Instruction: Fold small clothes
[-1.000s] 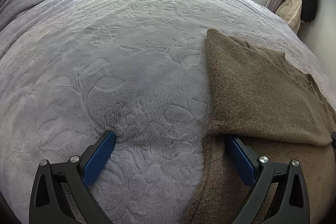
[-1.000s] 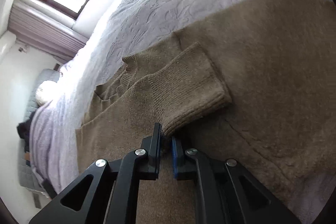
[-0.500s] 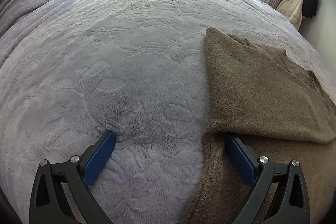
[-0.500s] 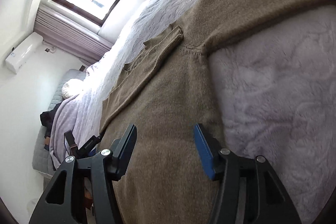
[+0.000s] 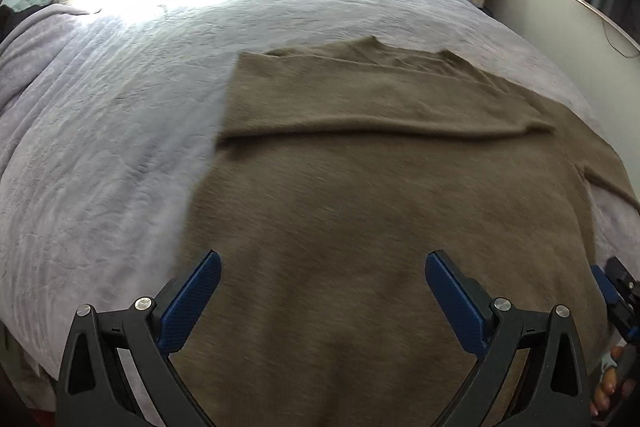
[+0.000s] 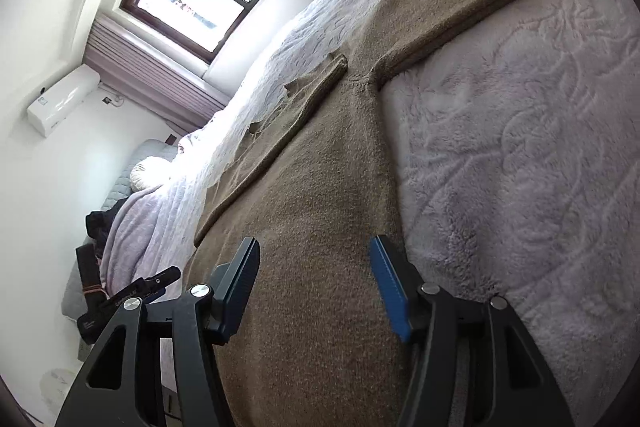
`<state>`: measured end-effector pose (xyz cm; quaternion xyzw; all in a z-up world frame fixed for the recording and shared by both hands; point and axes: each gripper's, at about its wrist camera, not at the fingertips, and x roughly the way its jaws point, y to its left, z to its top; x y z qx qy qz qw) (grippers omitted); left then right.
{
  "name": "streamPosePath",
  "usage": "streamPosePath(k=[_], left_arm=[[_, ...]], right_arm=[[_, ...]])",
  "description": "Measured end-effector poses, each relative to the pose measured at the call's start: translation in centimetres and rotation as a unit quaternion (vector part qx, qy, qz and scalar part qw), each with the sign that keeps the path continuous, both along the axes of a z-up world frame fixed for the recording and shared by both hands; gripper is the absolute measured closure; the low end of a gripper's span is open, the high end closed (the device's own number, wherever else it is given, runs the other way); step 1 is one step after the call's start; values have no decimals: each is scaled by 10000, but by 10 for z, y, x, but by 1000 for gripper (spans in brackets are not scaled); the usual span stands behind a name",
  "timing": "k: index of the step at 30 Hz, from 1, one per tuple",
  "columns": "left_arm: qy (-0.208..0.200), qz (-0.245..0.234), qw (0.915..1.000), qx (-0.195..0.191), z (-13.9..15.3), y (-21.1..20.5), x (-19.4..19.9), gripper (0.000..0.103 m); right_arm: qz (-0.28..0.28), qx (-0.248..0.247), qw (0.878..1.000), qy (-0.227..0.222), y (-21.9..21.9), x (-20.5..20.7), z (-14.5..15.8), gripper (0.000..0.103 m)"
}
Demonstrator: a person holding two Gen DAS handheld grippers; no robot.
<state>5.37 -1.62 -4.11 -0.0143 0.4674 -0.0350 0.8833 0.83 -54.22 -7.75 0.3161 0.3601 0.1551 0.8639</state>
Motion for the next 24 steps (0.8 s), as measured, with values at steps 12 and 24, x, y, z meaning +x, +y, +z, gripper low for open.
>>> streamPosePath(k=[12, 24], left_arm=[[-305, -177, 9985, 414, -37, -53, -33, 0], [-237, -153, 9972, 688, -38, -62, -39, 0]], right_arm=[[215, 657, 9976, 16, -23, -29, -6, 42], [-29, 381, 9993, -4, -67, -20, 20, 40]])
